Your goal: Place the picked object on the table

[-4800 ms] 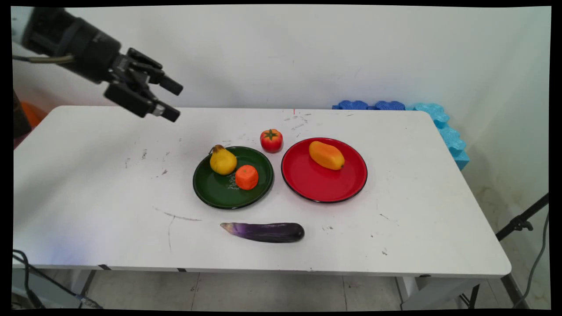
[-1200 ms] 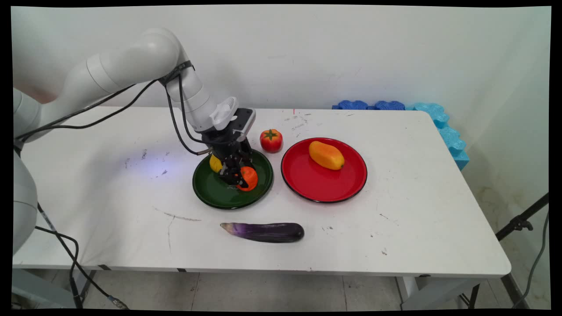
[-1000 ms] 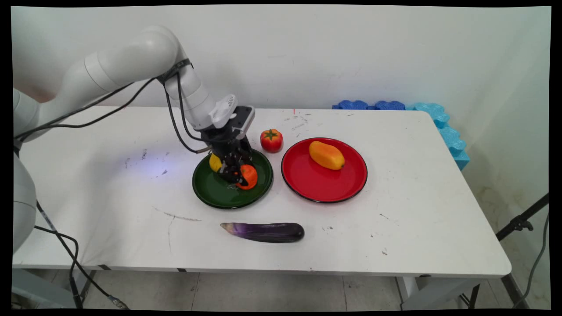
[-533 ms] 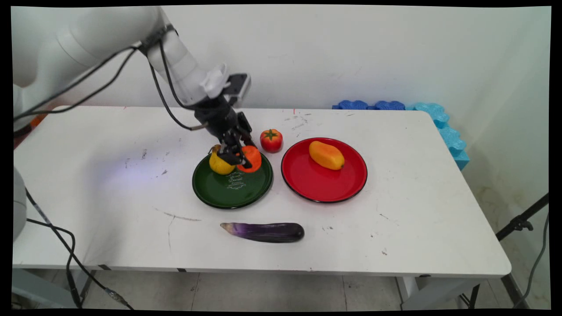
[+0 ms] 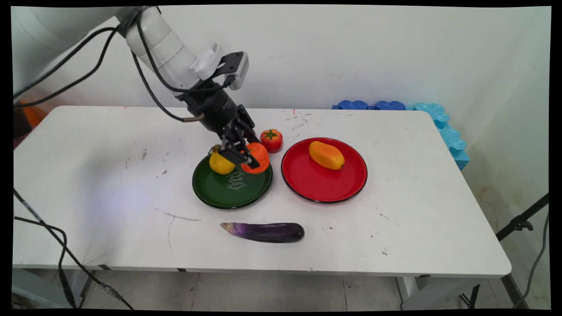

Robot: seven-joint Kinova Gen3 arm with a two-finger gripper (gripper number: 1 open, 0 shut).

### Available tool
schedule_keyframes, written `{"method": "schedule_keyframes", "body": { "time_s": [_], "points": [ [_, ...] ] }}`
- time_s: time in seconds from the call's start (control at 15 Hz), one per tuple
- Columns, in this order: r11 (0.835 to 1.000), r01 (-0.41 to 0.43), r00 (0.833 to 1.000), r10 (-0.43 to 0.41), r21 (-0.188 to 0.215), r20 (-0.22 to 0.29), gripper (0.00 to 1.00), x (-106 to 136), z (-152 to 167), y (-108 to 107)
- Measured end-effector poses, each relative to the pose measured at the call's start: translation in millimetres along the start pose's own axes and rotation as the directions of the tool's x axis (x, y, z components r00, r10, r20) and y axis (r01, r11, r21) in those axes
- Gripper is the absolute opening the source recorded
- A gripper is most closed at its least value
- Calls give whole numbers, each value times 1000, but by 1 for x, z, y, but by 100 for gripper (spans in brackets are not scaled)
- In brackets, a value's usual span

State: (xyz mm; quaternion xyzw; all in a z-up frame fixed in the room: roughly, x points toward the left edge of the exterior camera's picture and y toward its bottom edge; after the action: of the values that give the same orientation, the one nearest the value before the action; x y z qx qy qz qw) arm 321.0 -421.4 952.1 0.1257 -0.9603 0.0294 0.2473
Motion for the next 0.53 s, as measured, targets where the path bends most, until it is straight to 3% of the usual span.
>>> {"method": "schedule_keyframes", "body": {
  "time_s": [0.27, 0.53],
  "points": [
    [1000, 30, 999, -30, -7, -11, 0, 10, 13, 24],
    [998, 69, 998, -69, 5, -8, 0, 14, 38, 35]
  ]
}}
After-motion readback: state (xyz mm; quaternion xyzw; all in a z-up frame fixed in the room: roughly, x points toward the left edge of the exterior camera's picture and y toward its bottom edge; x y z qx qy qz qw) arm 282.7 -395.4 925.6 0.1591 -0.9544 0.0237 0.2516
